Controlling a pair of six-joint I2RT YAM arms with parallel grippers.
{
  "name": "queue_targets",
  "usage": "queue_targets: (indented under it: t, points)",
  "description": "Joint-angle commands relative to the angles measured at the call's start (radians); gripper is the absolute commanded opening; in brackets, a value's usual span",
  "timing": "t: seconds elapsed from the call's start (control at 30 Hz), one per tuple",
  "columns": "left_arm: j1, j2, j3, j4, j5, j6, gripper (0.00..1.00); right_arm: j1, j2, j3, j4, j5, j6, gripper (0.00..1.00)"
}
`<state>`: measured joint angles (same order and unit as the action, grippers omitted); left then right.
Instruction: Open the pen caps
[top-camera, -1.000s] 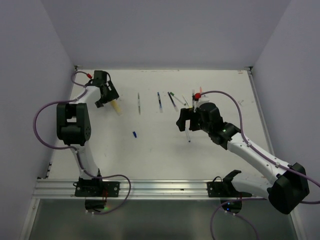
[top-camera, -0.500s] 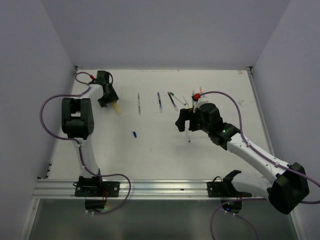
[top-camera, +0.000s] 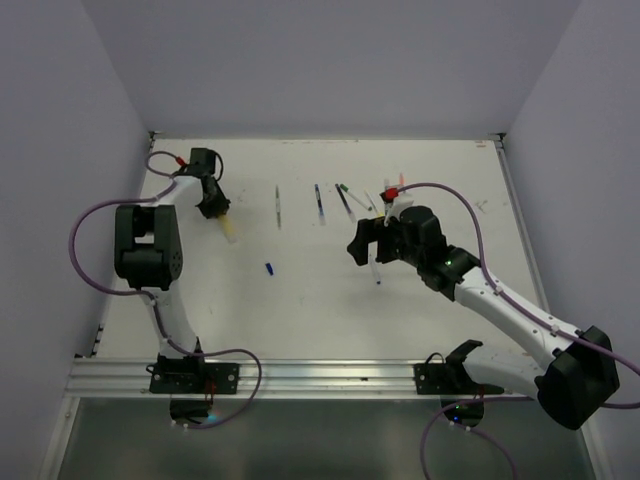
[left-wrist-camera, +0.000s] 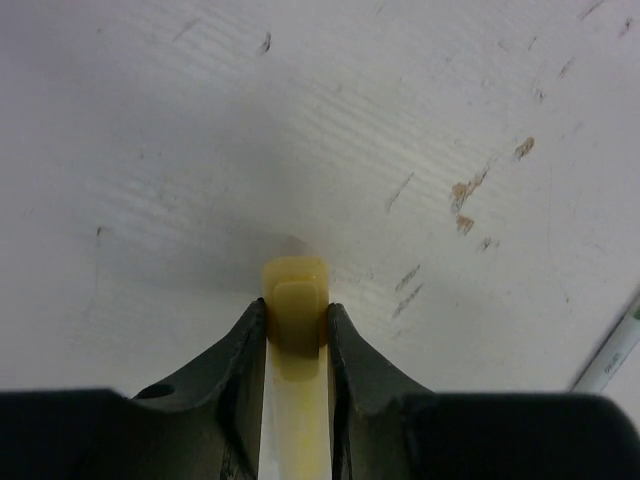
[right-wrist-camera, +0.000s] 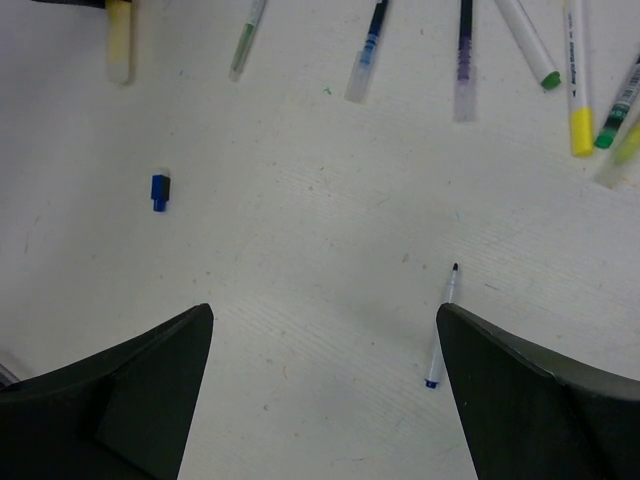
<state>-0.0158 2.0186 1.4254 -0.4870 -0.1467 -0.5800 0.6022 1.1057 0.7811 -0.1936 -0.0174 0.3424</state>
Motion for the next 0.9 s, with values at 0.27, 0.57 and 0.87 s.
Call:
queue_targets:
  t: [0.27,0.57,0.87]
  points:
    - [-0.202,-0.49,-0.255,0.12,0.007,-0.089,0.09,0.117,0.115,0.069,0.37,-0.23,0.093,0.95]
    - [-0.463,-0.708,-0.319,0.151,-0.088,-0.182,0.08,0.217,0.322,0.176,0.531,-0.188,0.171,0.85]
    - [-0.578,-0.767,-0.333,0.148,-0.157,-0.21,0.07,0.232,0.427,0.231,0.574,-0.131,0.214,0.78]
